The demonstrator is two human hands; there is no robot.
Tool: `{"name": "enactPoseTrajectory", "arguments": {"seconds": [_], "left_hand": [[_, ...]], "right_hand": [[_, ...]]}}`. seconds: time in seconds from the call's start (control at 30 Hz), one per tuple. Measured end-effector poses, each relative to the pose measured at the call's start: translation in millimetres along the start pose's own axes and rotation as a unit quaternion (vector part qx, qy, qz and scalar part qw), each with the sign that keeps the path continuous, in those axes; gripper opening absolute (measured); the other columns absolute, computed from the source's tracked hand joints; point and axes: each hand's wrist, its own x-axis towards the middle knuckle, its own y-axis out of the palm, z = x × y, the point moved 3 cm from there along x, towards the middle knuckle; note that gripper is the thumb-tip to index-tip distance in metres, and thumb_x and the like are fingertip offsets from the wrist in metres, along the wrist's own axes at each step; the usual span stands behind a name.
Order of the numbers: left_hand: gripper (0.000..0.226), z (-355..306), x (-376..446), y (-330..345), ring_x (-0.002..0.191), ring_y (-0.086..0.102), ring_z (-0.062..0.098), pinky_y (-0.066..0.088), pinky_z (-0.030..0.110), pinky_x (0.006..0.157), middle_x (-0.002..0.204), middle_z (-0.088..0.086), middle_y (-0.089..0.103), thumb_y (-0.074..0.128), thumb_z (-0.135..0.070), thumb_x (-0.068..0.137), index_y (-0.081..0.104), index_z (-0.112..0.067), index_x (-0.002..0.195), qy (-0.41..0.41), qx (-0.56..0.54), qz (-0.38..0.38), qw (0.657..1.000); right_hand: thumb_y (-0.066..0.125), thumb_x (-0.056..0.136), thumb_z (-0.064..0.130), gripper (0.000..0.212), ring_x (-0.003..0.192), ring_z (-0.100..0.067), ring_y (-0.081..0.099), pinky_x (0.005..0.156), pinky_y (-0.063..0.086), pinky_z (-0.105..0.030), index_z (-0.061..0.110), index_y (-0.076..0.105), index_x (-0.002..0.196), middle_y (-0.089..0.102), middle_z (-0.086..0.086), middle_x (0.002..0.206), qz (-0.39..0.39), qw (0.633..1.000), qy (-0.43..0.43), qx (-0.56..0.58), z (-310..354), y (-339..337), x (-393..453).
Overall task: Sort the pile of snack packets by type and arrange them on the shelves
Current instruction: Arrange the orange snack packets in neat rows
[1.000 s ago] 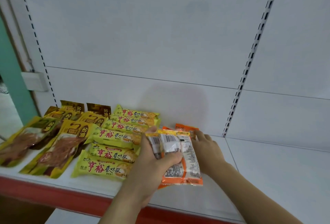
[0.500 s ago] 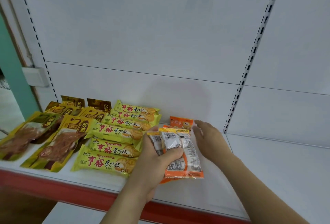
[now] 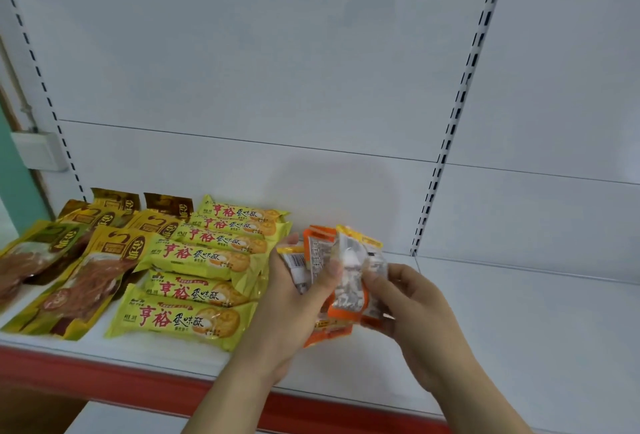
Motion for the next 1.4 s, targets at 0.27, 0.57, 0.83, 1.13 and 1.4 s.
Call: {"name": "enactPoseTrajectory", "arguments": {"seconds": [0.27,0.57,0.83,1.13,1.4], "left_hand": [[0.026,-2,2,0,0.094,0.077,0.012,0.062,0.03,0.065,0.11,-0.006,0.078,0.066,-0.018,0.098,0.055,-0.026,0.12,-0.026,0.001,-0.059,0.998],[0.053,-8,-5,9,0.096,0.077,0.033,0.062,0.053,0.076,0.111,0.008,0.078,0.077,-0.027,0.078,0.056,-0.026,0.127,-0.062,-0.084,-0.016,0.994],[0.054,-15,-2,-8,0.09,0.077,0.013,0.061,0.026,0.06,0.107,-0.004,0.078,0.077,-0.004,0.087,0.051,-0.029,0.129,0.03,0.003,-0.029,0.999],[0.032,-8,-25,-47,0.093,0.076,0.005,0.061,0.023,0.065,0.107,-0.017,0.077,0.066,-0.022,0.097,0.055,-0.037,0.123,-0.004,-0.011,0.0,1.0],[0.028,-11,-39,-74,0.091,0.078,0.016,0.064,0.037,0.067,0.103,-0.007,0.079,0.069,-0.017,0.096,0.06,-0.03,0.119,-0.051,-0.037,-0.028,0.998]], "right_hand": [[0.068,0.091,0.002,0.02,0.116,-0.009,0.065,0.097,0.052,-0.026,0.018,0.073,0.102,0.075,0.005,0.112,-0.051,0.959,-0.277,-0.018,34,-27,3],[0.056,0.093,-0.007,0.043,0.141,-0.013,0.043,0.097,0.055,-0.034,0.028,0.078,0.104,0.042,0.016,0.153,0.154,0.938,-0.287,-0.122,-3,-27,3],[0.067,0.091,0.041,0.045,0.105,-0.004,0.069,0.077,0.057,-0.02,0.047,0.053,0.134,0.072,0.016,0.113,0.028,0.981,-0.15,-0.123,8,-3,-20],[0.059,0.099,0.013,0.036,0.083,-0.009,0.072,0.074,0.059,-0.032,0.041,0.064,0.122,0.074,0.006,0.103,-0.18,0.961,-0.13,-0.167,0,-10,-4],[0.056,0.099,0.018,0.056,0.112,-0.015,0.057,0.091,0.044,-0.026,0.032,0.04,0.151,0.056,0.0,0.131,0.002,0.905,-0.106,-0.413,-33,30,60]]}}
